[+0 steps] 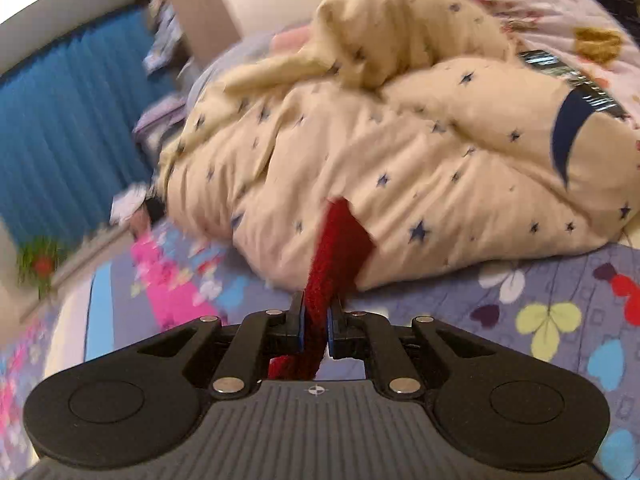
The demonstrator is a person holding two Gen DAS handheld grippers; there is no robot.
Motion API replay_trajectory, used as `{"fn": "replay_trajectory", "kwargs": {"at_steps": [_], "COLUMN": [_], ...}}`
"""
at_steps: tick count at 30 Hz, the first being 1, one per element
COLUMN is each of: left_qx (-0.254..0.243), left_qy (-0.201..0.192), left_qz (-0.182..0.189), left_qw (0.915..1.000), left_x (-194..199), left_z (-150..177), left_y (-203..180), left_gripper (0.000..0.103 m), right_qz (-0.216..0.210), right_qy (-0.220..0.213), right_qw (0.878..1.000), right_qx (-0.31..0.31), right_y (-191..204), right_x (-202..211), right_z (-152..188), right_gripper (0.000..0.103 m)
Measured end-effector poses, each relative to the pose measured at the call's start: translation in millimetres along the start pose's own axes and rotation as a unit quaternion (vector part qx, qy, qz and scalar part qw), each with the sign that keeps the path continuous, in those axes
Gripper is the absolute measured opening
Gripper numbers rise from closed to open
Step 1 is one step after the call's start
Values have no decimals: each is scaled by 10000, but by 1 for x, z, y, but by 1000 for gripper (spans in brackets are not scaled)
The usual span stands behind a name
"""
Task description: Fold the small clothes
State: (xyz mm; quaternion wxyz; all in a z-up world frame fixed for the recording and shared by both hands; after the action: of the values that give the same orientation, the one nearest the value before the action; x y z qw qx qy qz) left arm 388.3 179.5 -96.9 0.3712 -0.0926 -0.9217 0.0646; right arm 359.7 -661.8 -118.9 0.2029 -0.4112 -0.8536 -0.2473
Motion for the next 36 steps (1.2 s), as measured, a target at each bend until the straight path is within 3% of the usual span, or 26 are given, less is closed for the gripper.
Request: {"fn": "replay_trajectory", "kwargs": {"at_steps": [2, 3, 4, 6, 8, 10, 13, 15, 16, 18, 19, 21, 22, 24, 25, 28, 31, 33, 36], "left_qx": [24, 26, 10, -34, -41, -6, 61, 74, 67, 48, 41, 38, 45, 73, 87, 115, 142, 127, 35], "left_qy": [60, 77, 88, 96, 101, 101, 78, 54, 45, 47, 56, 62, 62, 72, 78, 88, 88, 99, 113], "left_qz": [41, 48, 55, 60, 77, 74, 105, 130, 145, 154, 161, 162, 160, 153, 147, 154, 186, 229, 264], "left_qw": [10000, 10000, 9999, 9999, 9999, 9999, 9999, 9999, 9999, 9999, 9998, 9998, 9998, 9998, 9998, 9998, 9997, 9996, 9996], "left_x": [-3, -4, -4, -4, -4, -3, -1, 1, 2, 3, 2, 2, 2, 2, 2, 2, 1, 0, -1], "left_z": [2, 3, 4, 4, 3, 3, 1, 0, 0, 0, 0, 0, 0, 1, 1, 1, 0, -1, -1], "left_y": [-2, -3, -4, -6, -6, -6, -5, -6, -7, -9, -9, -9, -9, -8, -7, -5, -5, -7, -11], "left_gripper": [24, 24, 24, 24, 24, 24, 24, 24, 24, 24, 24, 24, 24, 24, 24, 24, 24, 24, 24], "right_qz": [520, 988, 1209, 1129, 1289, 1431, 2362, 2610, 2450, 1505, 916, -339, -818, -1259, -1426, -1878, -2203, -2402, -2787], "right_qy": [650, 1198, 1478, 1362, 1146, 1071, 608, 93, -65, -136, 58, 731, 1072, 1369, 1435, 1827, 2199, 1779, 1960], "right_qw": [9953, 9866, 9811, 9841, 9846, 9836, 9695, 9647, 9685, 9845, 9892, 9825, 9719, 9540, 9435, 8994, 8305, 7984, 7797], "right_qx": [486, 501, 307, -186, 277, 230, 232, 348, 444, 888, 1146, 1678, 1928, 2350, 2626, 3498, 4620, 5228, 5253], "right_y": [-10, -26, -40, -55, -53, -60, -73, -59, -46, 7, 37, 102, 132, 175, 194, 237, 251, 253, 253], "right_x": [-19, -28, -31, -20, -12, -6, 14, 36, 44, 58, 63, 72, 79, 86, 89, 97, 104, 114, 131], "right_z": [39, 66, 81, 91, 91, 86, 61, 42, 39, 42, 51, 83, 103, 130, 144, 190, 238, 247, 248], "right_gripper": [12, 12, 12, 12, 14, 14, 18, 22, 22, 23, 27, 32, 34, 38, 44, 51, 56, 55, 45]}}
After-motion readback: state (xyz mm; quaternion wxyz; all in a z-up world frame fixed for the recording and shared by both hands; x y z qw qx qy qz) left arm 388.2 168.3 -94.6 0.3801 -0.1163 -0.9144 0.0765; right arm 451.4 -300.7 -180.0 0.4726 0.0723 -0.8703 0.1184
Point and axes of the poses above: each gripper's, at about its wrist camera, not at the fingertips, and x roughly against the way its jaws point, y to its left, z to its underside, the point moved 9 cm from there along -x, roughly the way its jaws point, and after that the axes turned 14 degrees about z, right-handed, at the moved point
